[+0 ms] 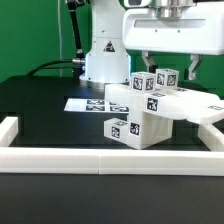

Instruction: Assemble chair

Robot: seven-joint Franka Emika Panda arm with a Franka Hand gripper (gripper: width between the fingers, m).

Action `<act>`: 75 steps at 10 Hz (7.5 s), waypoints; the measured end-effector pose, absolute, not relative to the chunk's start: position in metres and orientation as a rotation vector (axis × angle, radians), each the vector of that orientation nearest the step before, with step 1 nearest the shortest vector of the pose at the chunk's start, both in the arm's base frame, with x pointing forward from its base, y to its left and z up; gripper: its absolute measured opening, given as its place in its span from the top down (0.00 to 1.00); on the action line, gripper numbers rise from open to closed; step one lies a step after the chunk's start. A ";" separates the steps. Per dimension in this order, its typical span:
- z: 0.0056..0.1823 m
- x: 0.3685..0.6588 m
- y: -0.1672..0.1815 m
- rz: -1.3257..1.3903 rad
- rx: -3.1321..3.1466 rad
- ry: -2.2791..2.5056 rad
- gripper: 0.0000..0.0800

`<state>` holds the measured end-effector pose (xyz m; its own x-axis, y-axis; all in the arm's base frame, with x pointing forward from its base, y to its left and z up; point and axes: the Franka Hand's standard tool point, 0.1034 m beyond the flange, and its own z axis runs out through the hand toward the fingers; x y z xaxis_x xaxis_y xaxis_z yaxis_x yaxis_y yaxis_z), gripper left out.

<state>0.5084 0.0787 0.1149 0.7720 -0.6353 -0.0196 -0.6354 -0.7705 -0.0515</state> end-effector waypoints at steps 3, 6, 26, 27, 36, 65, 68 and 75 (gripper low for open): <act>0.114 0.508 0.078 -0.028 -3.027 0.661 0.19; 0.114 0.508 0.078 -0.038 -3.101 0.318 0.19; 0.114 0.509 0.072 -0.037 -3.105 0.403 0.64; 0.114 0.509 0.073 -0.036 -3.082 0.531 0.64; 0.114 0.509 0.075 -0.021 -2.795 1.362 0.64; 0.113 0.508 0.075 -0.040 -3.136 0.039 0.64; 0.113 0.508 0.075 -0.039 -3.118 0.320 0.64; 0.113 0.508 0.077 -0.035 -2.959 1.010 0.64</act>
Offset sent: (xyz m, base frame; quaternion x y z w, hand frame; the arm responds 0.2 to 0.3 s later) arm -0.0018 0.0041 0.0054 -0.0093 0.0151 -0.2294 0.9732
